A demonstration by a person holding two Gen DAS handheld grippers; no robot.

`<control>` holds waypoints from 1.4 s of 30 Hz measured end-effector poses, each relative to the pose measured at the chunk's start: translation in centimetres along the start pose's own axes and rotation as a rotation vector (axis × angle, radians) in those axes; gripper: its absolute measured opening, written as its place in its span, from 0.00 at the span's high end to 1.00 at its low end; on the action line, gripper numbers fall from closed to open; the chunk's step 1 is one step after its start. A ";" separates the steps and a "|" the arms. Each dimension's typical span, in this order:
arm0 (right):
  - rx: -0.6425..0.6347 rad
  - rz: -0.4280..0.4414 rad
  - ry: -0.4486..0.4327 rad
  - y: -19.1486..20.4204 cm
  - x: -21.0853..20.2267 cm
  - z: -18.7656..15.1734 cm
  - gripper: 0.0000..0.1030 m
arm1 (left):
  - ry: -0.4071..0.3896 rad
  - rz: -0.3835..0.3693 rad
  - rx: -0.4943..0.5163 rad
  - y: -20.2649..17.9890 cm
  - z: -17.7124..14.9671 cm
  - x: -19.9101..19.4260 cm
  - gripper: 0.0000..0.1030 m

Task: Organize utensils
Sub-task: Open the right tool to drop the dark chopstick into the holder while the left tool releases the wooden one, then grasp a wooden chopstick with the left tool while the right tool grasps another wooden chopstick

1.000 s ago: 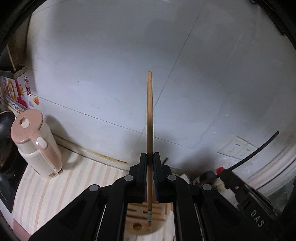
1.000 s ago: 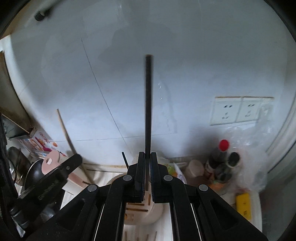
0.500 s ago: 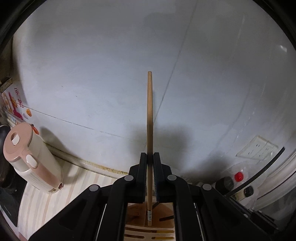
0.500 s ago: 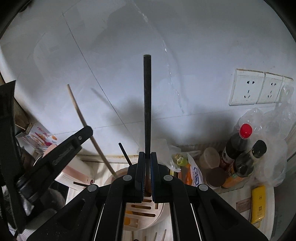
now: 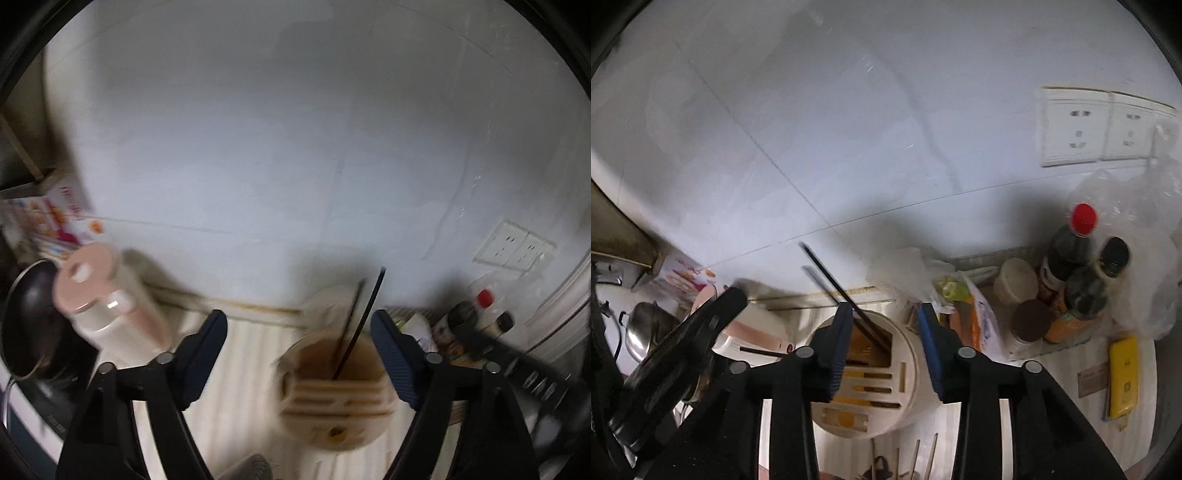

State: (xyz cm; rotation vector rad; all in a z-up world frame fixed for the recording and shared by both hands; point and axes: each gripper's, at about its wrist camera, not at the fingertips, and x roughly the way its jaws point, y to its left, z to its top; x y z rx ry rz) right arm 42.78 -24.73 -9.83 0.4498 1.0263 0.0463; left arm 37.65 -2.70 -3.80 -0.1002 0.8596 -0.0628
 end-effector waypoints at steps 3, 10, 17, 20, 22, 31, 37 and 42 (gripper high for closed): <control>0.011 -0.048 -0.020 -0.7 -1.5 -1.4 0.46 | 0.034 0.032 -0.009 1.4 -2.1 -0.8 0.13; 0.021 -0.131 -0.013 -2.6 -2.5 -7.7 0.24 | 0.075 0.088 0.004 3.1 -8.2 0.0 0.00; 0.015 -0.171 0.100 -3.5 1.5 -13.8 0.15 | 0.240 0.124 0.062 3.1 -15.5 3.6 0.00; 0.041 -0.175 0.159 -4.4 3.7 -16.5 0.44 | 0.362 0.121 0.060 3.4 -19.3 6.2 0.00; 0.074 -0.161 0.237 -5.3 5.9 -18.5 0.65 | 0.439 0.111 0.048 3.7 -21.9 8.0 0.02; 0.122 -0.160 0.418 -7.5 10.8 -24.4 0.80 | 0.680 0.073 0.061 2.7 -29.2 14.0 0.58; 0.105 -0.141 0.505 -6.5 13.3 -27.0 0.79 | 0.624 0.105 0.126 2.8 -29.1 13.5 0.95; 0.030 -0.197 0.559 -5.0 15.6 -28.8 0.79 | 0.613 0.168 0.143 5.5 -28.9 12.7 0.95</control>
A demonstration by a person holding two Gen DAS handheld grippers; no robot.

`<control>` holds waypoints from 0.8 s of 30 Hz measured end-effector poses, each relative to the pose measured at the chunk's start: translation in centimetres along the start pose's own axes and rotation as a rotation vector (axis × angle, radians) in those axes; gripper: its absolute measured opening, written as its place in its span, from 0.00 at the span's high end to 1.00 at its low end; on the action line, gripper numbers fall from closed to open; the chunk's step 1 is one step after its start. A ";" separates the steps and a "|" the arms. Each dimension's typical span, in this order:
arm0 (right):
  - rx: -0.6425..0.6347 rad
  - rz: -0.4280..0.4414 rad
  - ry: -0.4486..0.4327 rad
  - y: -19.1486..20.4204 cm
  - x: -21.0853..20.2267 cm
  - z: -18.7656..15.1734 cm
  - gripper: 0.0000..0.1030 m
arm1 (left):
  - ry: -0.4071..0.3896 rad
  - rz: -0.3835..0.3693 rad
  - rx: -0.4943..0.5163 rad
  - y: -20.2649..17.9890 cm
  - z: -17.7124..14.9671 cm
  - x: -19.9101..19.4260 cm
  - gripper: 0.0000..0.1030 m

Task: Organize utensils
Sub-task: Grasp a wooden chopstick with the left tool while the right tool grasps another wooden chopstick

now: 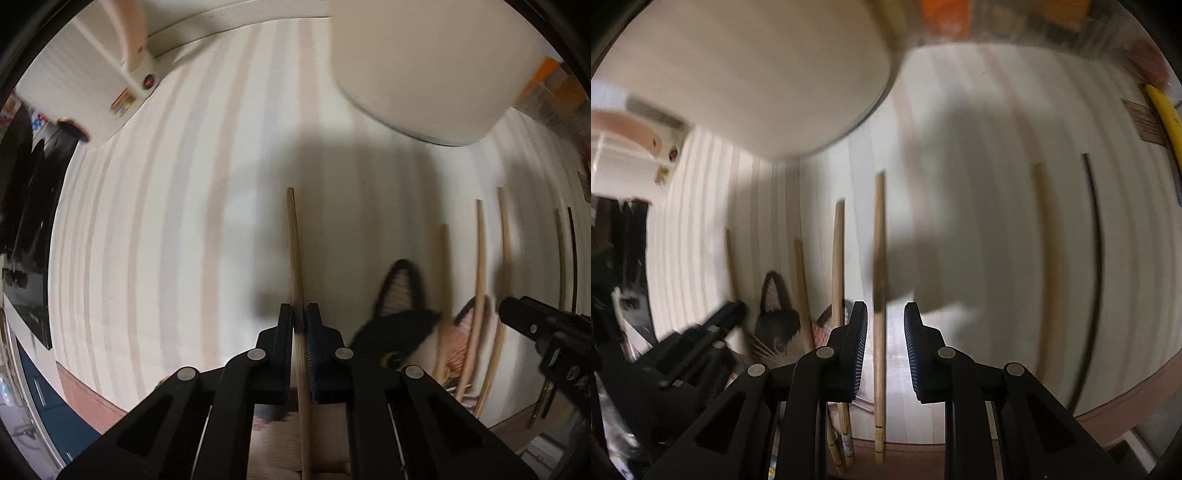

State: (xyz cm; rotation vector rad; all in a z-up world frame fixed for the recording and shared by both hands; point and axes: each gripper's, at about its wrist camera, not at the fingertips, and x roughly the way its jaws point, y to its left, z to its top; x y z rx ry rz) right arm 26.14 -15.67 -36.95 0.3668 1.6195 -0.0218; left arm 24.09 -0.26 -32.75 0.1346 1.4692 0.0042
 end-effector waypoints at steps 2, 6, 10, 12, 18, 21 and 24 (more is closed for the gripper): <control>-0.066 -0.072 -0.015 0.9 0.2 -0.6 0.83 | 0.004 -0.005 -0.018 1.0 -0.3 0.0 0.95; -0.107 -0.154 0.004 0.4 0.1 -1.0 0.93 | 0.011 -0.024 -0.043 1.9 -0.3 -0.2 0.95; -0.155 -0.186 0.027 -1.0 -0.1 -1.2 0.93 | 0.014 -0.032 -0.043 2.1 -0.1 0.1 0.95; -0.171 -0.192 0.036 -1.1 -0.1 -1.2 0.93 | 0.014 -0.035 -0.032 2.1 0.2 0.2 0.95; -0.143 -0.205 0.040 -0.7 -0.1 -1.1 0.93 | 0.017 -0.037 -0.022 1.7 0.9 0.5 0.95; -0.122 -0.197 0.044 -0.6 -0.1 -0.9 0.93 | 0.018 -0.041 -0.027 1.6 0.9 0.6 0.95; -0.116 -0.195 0.045 -0.7 0.1 -0.4 0.93 | 0.020 -0.043 -0.031 1.6 1.2 0.7 0.95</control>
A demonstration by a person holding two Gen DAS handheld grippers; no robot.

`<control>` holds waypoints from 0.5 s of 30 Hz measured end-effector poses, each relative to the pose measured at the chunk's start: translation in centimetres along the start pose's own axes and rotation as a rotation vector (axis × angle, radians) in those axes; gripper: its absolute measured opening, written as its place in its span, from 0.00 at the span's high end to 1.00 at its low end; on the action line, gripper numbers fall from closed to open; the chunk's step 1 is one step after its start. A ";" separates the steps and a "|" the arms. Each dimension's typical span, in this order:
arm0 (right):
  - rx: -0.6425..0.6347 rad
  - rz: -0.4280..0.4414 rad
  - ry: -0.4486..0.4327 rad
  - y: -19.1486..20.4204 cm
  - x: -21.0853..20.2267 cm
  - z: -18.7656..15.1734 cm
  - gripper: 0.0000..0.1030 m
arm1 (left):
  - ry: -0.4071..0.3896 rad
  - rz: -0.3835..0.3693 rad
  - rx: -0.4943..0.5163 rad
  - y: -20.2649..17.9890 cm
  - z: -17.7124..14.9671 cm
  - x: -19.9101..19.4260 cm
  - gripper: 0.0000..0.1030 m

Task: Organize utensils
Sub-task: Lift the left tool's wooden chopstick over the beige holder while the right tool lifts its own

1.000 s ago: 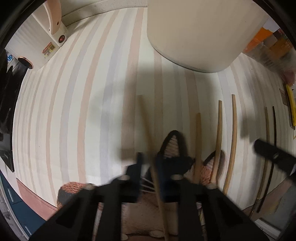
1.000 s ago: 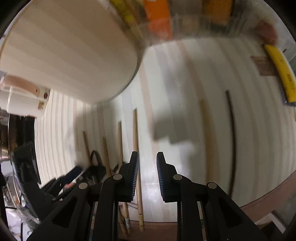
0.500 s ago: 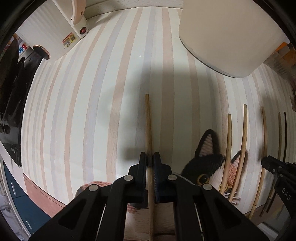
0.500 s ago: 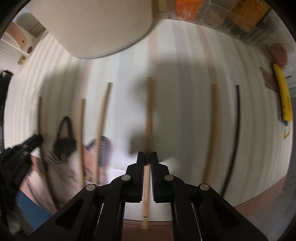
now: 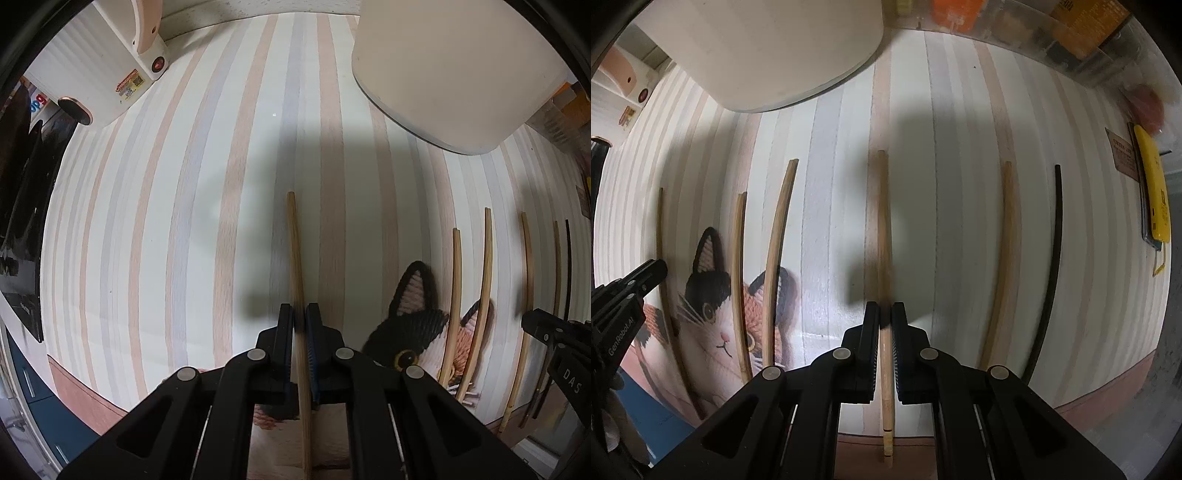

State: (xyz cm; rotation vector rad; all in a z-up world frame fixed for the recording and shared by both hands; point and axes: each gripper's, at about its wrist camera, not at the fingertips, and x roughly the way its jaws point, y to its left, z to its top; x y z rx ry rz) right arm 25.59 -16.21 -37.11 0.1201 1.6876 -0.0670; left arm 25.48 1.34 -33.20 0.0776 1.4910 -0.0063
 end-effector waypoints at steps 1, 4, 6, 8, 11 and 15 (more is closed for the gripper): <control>0.000 0.000 0.001 -0.1 0.0 -0.1 0.93 | 0.000 0.000 0.000 0.0 0.1 0.0 0.95; 0.003 0.000 0.006 -0.3 0.1 -0.2 0.93 | 0.002 0.001 0.002 0.2 0.3 0.1 0.95; -0.001 -0.010 0.009 -0.2 0.1 0.1 0.93 | 0.003 0.003 0.007 0.3 0.6 0.2 0.95; -0.009 -0.021 0.009 0.2 0.1 0.2 0.93 | 0.003 0.007 0.009 0.2 0.7 0.3 0.96; 0.010 -0.008 -0.003 0.5 0.2 0.1 0.93 | -0.022 0.033 -0.028 0.3 0.5 0.2 0.96; 0.072 0.045 -0.036 -1.1 -0.5 -0.3 0.93 | -0.103 0.109 -0.021 0.7 0.0 -1.1 0.96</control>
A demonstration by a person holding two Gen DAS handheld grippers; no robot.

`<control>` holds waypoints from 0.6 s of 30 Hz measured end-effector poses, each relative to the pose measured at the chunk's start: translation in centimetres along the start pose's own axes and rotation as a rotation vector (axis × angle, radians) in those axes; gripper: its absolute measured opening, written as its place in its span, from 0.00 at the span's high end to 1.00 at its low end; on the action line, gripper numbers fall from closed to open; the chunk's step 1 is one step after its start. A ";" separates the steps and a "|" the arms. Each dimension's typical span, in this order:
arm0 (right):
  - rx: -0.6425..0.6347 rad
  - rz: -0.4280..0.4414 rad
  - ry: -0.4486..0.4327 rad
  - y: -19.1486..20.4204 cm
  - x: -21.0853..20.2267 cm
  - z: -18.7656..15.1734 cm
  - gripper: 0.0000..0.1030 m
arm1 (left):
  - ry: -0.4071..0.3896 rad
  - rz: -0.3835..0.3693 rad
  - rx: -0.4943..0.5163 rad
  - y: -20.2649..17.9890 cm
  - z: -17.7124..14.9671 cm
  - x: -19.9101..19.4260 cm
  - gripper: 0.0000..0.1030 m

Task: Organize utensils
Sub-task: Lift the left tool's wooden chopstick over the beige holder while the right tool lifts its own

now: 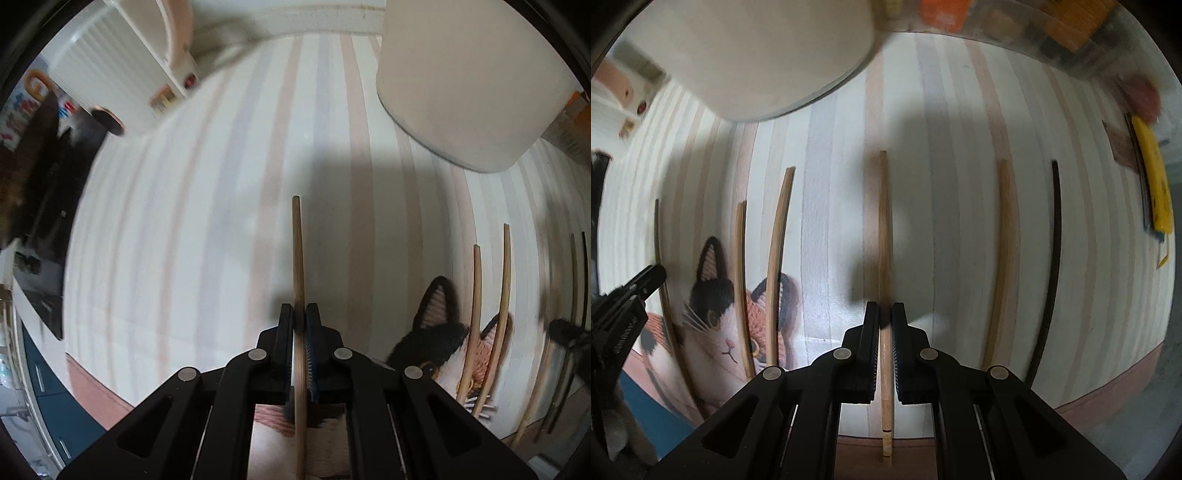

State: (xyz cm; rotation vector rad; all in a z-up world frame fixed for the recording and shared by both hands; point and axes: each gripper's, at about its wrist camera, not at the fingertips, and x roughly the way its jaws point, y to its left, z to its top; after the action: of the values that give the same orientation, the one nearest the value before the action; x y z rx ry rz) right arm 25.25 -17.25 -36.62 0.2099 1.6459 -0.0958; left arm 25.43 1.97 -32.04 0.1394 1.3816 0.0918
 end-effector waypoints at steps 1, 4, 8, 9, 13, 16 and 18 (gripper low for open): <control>0.007 0.007 -0.023 -0.3 -0.6 0.0 0.93 | -0.014 0.002 -0.004 0.1 0.0 -0.5 0.96; 0.020 0.013 -0.091 -0.9 -2.7 0.1 0.93 | -0.068 -0.006 -0.020 0.6 0.4 -2.5 0.96; 0.032 0.016 -0.195 -1.6 -5.9 0.3 0.93 | -0.142 -0.024 -0.045 0.9 0.7 -5.3 0.96; 0.033 0.015 -0.209 -1.6 -6.4 0.3 0.93 | -0.159 -0.032 -0.051 1.1 0.7 -6.0 0.96; 0.034 0.021 -0.280 -1.8 -8.9 0.2 0.93 | -0.212 -0.066 -0.082 1.3 0.8 -8.6 0.96; 0.040 0.028 -0.332 -2.0 -10.4 0.1 0.94 | -0.253 -0.089 -0.102 1.7 0.6 -10.4 0.96; 0.043 0.037 -0.361 -2.0 -11.8 0.2 0.94 | -0.273 -0.107 -0.109 1.9 1.1 -11.4 0.96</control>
State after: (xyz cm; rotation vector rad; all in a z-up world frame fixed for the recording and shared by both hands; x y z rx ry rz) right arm 25.95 -20.14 -25.03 0.2411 1.2811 -0.1330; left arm 24.45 2.14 -20.52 -0.0133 1.1065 0.0563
